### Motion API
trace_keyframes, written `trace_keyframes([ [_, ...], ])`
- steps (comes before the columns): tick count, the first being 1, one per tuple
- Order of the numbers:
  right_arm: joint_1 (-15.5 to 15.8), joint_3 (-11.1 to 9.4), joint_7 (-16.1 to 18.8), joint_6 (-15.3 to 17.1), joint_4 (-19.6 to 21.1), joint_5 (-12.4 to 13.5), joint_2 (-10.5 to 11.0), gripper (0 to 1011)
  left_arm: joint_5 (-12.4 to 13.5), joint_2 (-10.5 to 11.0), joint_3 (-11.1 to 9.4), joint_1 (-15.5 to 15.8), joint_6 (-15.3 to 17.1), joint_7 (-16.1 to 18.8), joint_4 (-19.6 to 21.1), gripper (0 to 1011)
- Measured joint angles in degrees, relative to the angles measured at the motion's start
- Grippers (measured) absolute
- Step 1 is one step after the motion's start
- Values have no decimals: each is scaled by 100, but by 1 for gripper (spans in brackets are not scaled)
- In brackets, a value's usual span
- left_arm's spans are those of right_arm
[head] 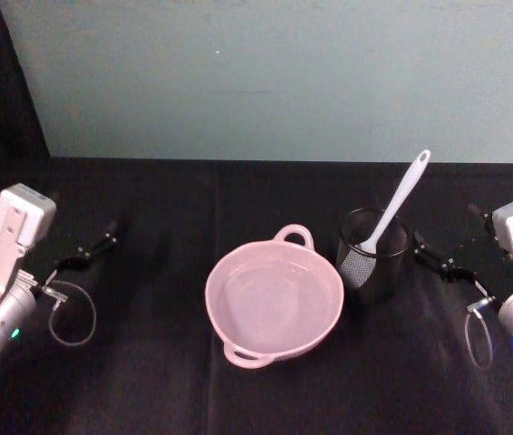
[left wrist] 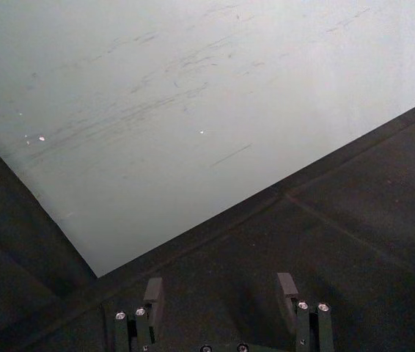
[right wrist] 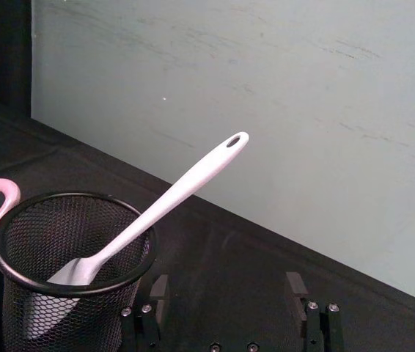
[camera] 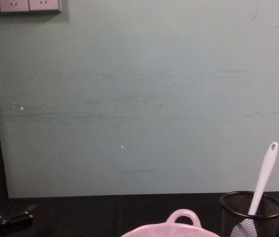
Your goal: Use the one hand to pick up the spoon and stir the clear water in the bowl.
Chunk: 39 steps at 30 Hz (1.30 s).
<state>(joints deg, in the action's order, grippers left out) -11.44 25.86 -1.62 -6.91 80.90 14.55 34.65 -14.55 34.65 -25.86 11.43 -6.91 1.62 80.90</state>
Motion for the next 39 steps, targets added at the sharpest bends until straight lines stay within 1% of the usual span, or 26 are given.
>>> trace_keyframes([
  [36,0,0,0,0,0,0,0,1002,0,0,0,0,0,0,0,1005],
  [39,50,-37,0,33,44,-27,11,1002,0,0,0,0,0,0,0,1005],
])
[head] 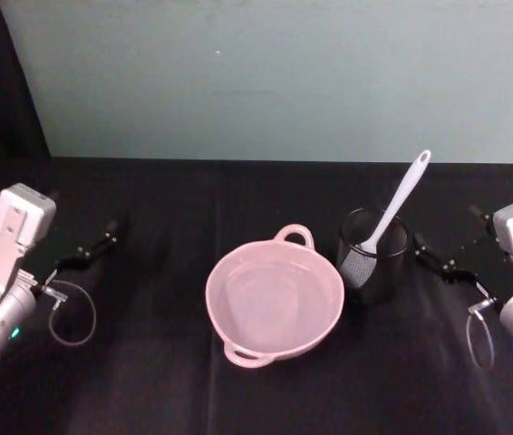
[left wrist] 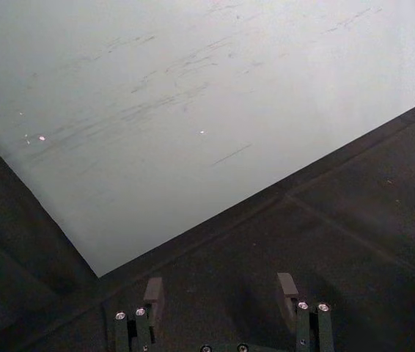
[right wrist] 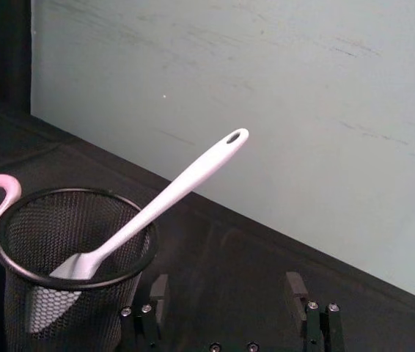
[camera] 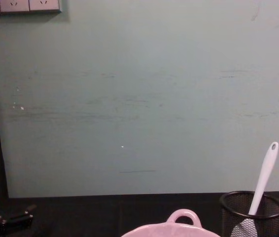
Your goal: Use the one hand to pick up the spoon and stir the clear water in the bowl.
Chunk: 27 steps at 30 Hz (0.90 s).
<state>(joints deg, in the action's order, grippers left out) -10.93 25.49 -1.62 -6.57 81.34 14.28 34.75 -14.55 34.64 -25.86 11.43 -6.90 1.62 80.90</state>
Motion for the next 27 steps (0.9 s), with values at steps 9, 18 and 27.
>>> trace_keyframes([
  [9,397,-307,-54,108,375,6,104,1002,0,0,0,0,0,0,0,1005],
  [18,707,-696,-10,16,772,311,111,1002,0,0,0,0,0,0,0,1005],
  [27,662,-1022,635,72,748,1228,-190,1002,0,0,0,0,0,0,0,1005],
])
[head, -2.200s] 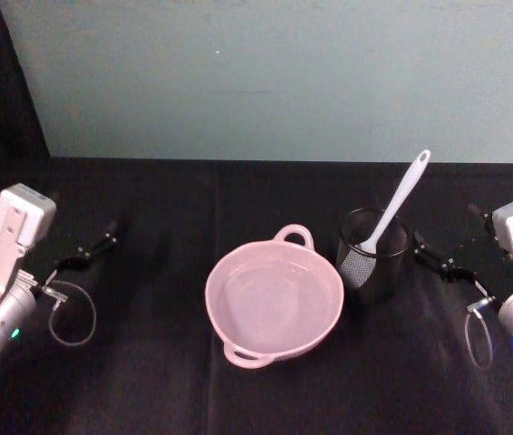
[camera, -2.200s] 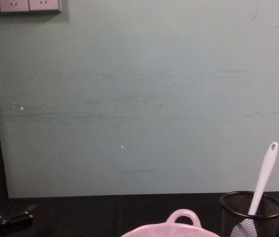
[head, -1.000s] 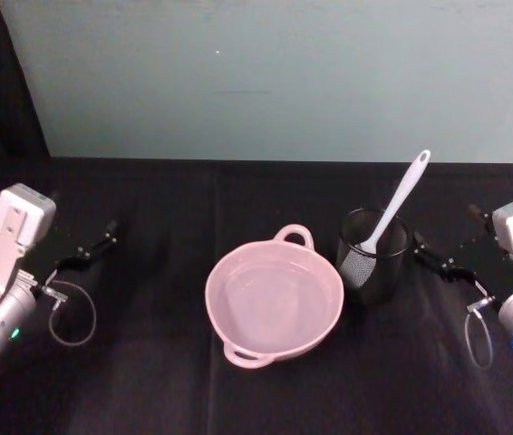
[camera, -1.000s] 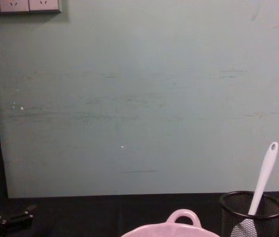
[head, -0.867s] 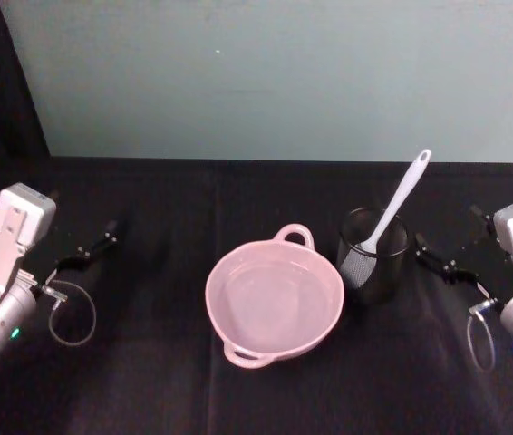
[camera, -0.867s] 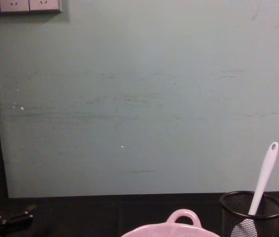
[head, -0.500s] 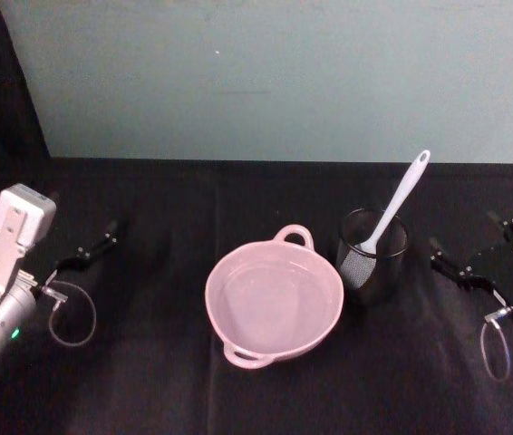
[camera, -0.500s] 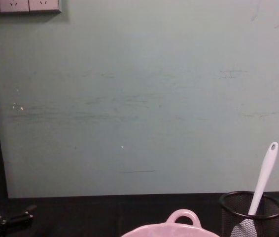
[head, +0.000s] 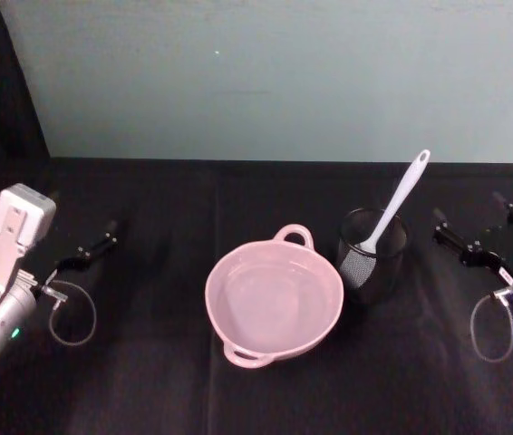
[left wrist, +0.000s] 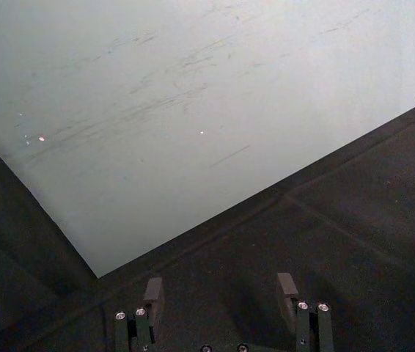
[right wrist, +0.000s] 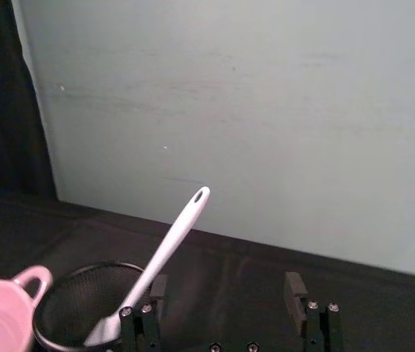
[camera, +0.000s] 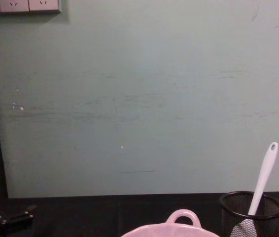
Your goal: Use the one hand to pick up the spoon and stir the clear water in the bowl.
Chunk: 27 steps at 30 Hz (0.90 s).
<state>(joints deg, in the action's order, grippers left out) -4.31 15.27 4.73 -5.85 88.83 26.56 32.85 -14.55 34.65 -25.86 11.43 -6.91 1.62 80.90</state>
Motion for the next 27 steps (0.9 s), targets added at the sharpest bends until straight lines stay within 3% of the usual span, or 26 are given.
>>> trace_keyframes([
  [9,-470,-164,816,394,-571,916,-423,1002,0,0,0,0,0,0,0,1005],
  [16,-1008,-324,1526,996,-1165,1741,-791,1002,0,0,0,0,0,0,0,1005],
  [27,-1614,-334,2022,1813,-1863,2676,-1002,1002,0,0,0,0,0,0,0,1005],
])
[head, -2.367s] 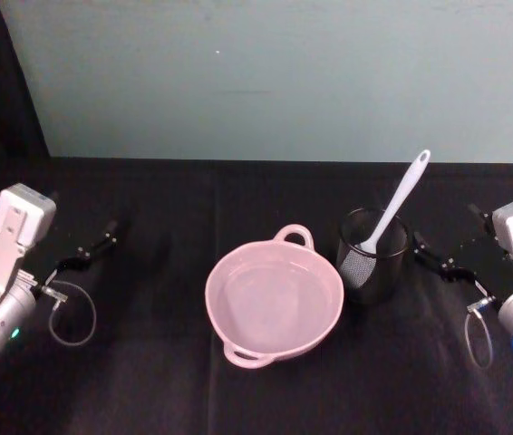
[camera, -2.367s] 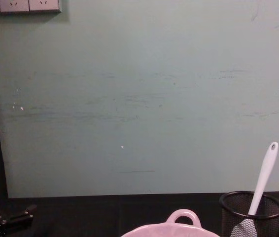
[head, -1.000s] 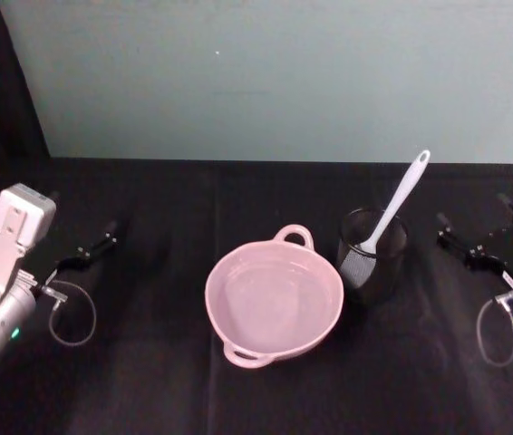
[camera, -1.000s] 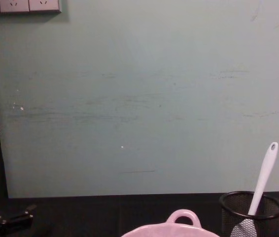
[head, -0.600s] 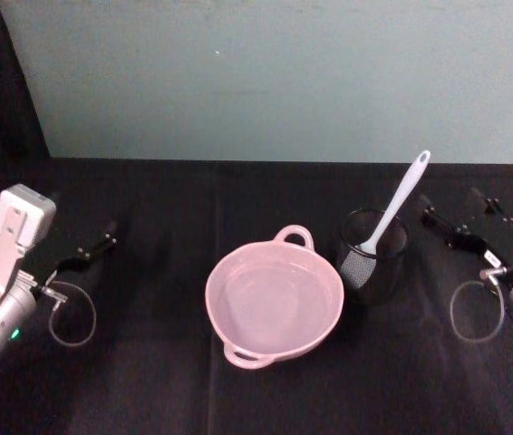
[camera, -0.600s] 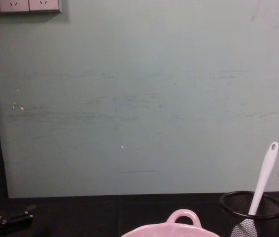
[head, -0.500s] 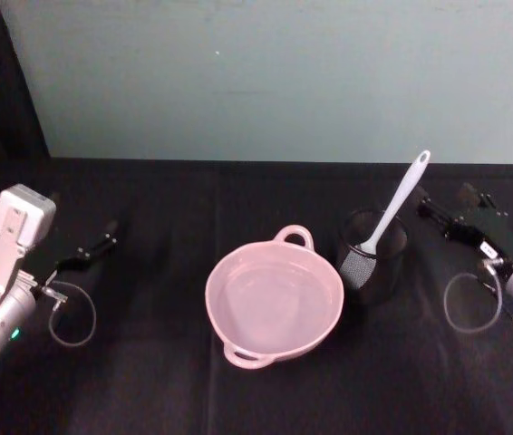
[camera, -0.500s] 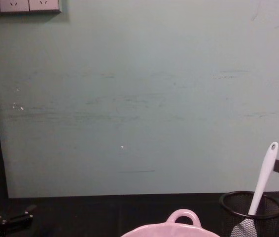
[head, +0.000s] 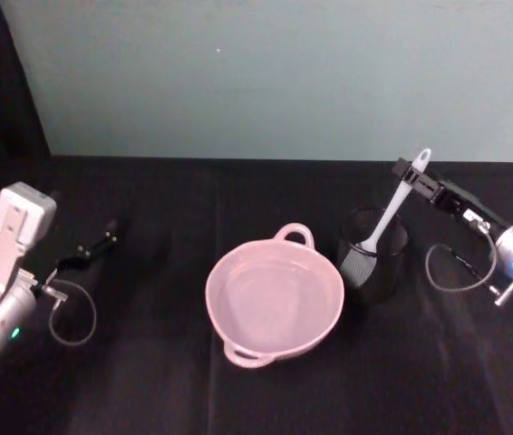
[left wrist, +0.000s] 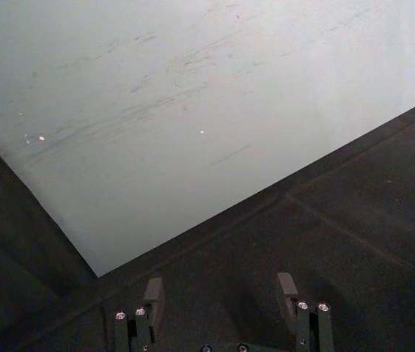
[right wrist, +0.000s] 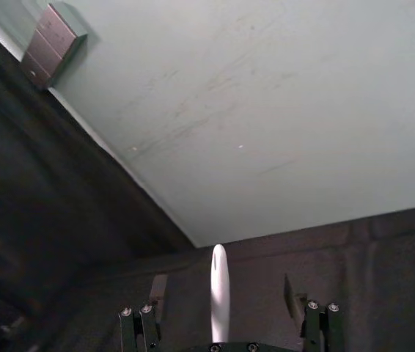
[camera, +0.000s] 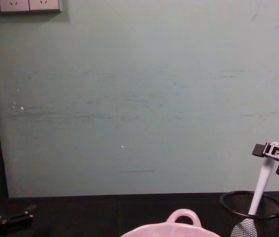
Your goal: Use the one hand to pick up the spoon and stir the clear water in the bowl.
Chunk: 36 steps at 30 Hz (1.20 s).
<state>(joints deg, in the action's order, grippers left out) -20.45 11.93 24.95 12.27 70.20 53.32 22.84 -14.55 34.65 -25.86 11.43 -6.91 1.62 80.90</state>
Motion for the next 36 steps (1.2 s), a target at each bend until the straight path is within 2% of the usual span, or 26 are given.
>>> trace_keyframes([
  [1,-48,-2,68,117,-62,126,-6,1002,0,0,0,0,0,0,0,1005],
  [5,-130,2,171,318,-153,345,-9,997,0,0,0,0,0,0,0,1005],
  [9,-155,23,198,365,-177,426,5,947,0,0,0,0,0,0,0,1005],
  [16,-111,89,193,360,-109,527,96,723,0,0,0,0,0,0,0,1005],
  [18,-105,111,180,357,-103,560,121,707,0,0,0,0,0,0,0,1005],
  [21,-99,143,173,357,-98,605,153,565,0,0,0,0,0,0,0,1005],
  [23,-98,171,176,357,-98,633,178,504,0,0,0,0,0,0,0,1005],
  [24,-98,171,176,357,-98,633,178,504,0,0,0,0,0,0,0,1005],
  [29,-115,248,220,327,-122,686,223,320,0,0,0,0,0,0,0,1005],
  [34,-114,326,235,238,-65,672,290,162,0,0,0,0,0,0,0,1005],
  [36,-92,379,206,136,56,588,355,147,0,0,0,0,0,0,0,1005],
])
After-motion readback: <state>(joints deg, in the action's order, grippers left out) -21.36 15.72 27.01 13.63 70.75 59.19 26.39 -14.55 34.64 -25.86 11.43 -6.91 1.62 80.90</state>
